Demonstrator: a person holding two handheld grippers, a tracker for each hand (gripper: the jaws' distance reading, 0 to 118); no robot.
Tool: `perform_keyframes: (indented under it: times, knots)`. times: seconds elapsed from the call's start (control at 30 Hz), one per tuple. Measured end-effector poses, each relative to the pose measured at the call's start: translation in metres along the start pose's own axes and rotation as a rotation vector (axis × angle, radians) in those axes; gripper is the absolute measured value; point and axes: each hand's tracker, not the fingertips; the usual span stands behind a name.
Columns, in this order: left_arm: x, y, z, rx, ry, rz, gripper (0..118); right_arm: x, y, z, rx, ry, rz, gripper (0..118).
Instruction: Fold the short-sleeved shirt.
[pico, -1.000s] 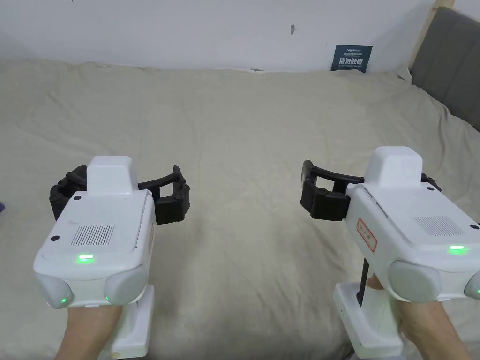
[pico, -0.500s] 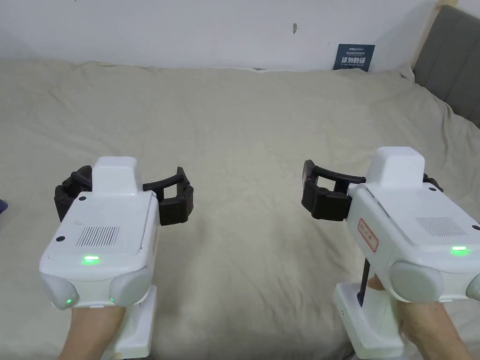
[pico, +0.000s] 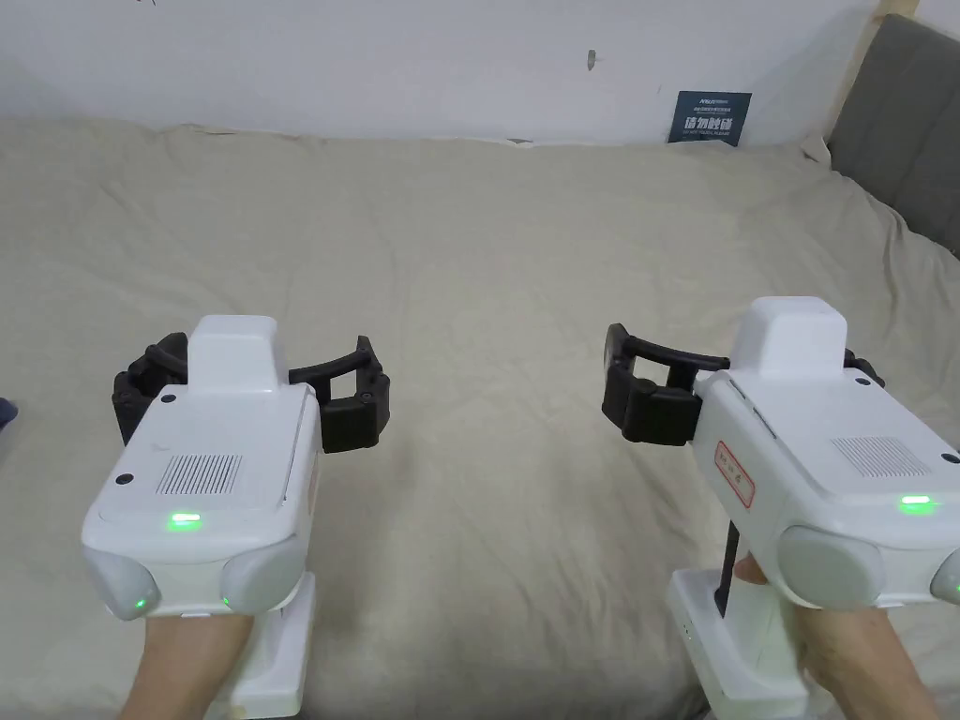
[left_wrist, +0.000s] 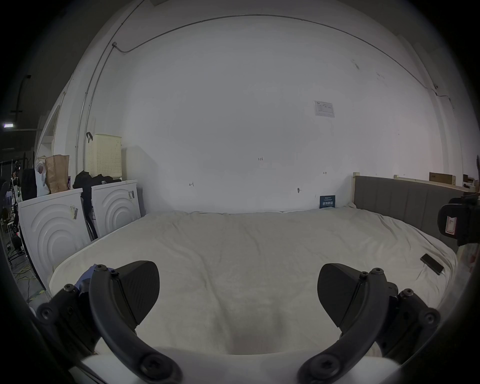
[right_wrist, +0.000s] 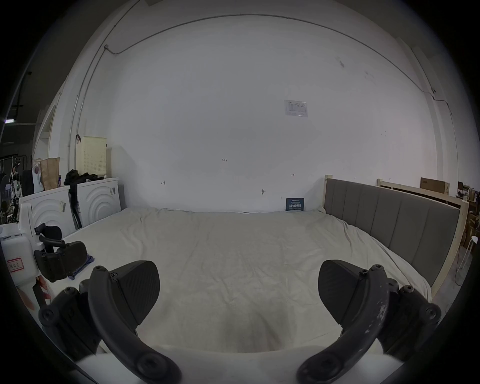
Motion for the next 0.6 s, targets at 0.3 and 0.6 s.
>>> perform_keyframes:
  times: [0.3, 0.6]
  knots:
    - [0.0017, 0.0013, 0.0023, 0.003, 0.003, 0.002, 118, 0.0001, 0.0013, 0.0011, 0.006, -0.002, 0.008, 118]
    - [0.0029, 0.0013, 0.0036, 0.004, -0.002, -0.002, 118, 0.0016, 0.0012, 0.0019, 0.006, -0.005, 0.01, 118]
